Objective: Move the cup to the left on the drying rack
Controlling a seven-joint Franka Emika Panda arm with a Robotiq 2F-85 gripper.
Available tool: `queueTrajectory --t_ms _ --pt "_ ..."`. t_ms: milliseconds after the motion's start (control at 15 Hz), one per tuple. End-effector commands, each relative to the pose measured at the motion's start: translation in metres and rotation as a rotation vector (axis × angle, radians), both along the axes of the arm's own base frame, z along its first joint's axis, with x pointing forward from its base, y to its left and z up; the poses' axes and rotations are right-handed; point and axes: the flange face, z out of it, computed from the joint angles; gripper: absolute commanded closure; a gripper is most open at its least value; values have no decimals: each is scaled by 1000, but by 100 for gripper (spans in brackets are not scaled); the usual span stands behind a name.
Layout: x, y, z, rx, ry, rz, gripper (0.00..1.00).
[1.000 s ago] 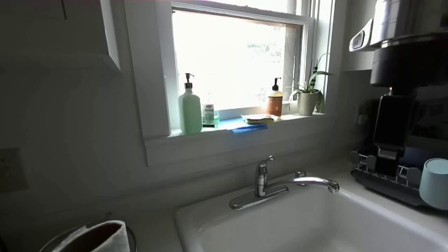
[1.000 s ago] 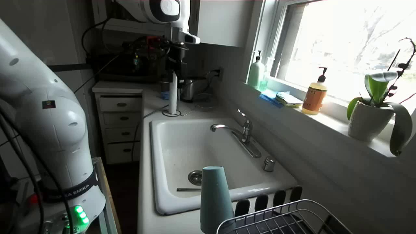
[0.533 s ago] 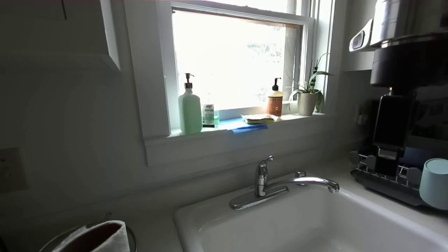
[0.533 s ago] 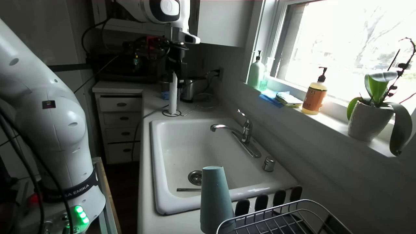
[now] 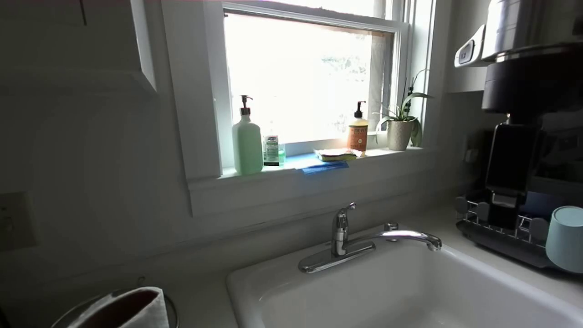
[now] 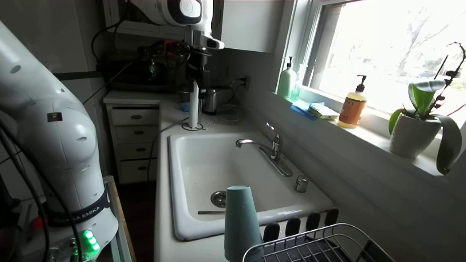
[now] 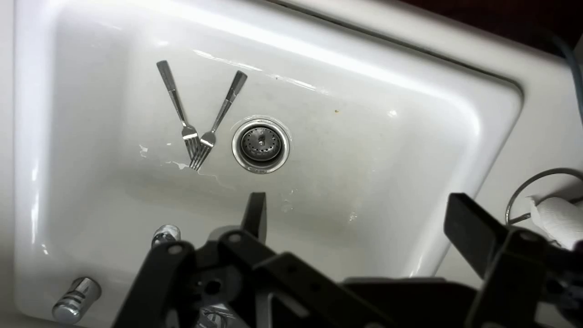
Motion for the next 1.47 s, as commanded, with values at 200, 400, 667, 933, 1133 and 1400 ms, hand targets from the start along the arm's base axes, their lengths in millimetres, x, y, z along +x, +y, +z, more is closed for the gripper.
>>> queueTrajectory --t_ms 200,400,667,933,1133,1400 --pt "0 0 1 0 1 0 0" --pt "0 0 1 0 1 0 0" --pt "0 0 1 0 1 0 0" --pt "0 0 1 0 1 0 0" --pt "3 -9 -2 0 8 -21 0" --pt "9 -39 -15 11 13 -104 0"
